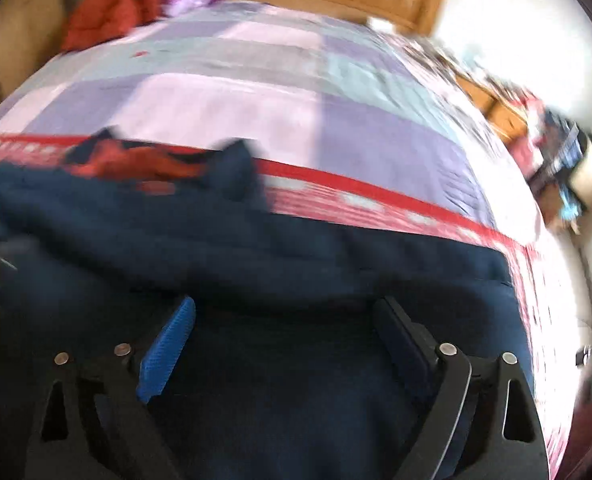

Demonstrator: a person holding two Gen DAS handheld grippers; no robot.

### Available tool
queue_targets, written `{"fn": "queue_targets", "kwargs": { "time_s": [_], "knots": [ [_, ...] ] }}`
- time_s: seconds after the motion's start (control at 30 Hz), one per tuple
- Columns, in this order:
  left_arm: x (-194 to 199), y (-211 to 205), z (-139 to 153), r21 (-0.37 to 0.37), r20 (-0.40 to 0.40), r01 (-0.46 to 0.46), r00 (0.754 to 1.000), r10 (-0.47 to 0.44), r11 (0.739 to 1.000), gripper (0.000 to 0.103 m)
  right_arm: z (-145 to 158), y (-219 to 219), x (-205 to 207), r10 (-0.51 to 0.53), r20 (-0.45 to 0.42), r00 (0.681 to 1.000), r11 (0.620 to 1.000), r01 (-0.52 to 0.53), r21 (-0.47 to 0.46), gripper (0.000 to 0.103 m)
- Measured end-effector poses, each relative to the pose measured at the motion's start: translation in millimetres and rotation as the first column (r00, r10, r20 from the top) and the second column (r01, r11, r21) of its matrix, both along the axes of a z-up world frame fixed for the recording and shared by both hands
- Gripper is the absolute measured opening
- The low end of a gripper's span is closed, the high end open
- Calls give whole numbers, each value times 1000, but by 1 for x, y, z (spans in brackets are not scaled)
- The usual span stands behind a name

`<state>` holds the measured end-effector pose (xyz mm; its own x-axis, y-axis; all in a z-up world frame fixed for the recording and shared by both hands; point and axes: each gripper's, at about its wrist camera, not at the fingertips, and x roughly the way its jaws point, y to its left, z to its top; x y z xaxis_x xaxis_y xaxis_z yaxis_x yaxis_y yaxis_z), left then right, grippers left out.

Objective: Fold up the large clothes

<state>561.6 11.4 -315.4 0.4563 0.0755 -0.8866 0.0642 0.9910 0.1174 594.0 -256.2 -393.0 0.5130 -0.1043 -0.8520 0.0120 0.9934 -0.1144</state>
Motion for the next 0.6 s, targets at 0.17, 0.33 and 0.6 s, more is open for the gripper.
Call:
{"fn": "queue_targets", "kwargs": {
  "time_s": [0.17,0.33,0.6],
  "knots": [
    [12,77,-15,-52,-87,-96,992,92,994,100,-6,-122,-5,-276,-52,960,961,274,-45,93],
    [18,89,-35,-8,-143,-218,966,214,976,103,-16,-181,-27,-401,-93,911,914,404,21,93],
    [-93,22,55,-70,217,111,972,-94,991,102,59,-75,-98,-48,229,972,998,39,42,88]
  ]
}}
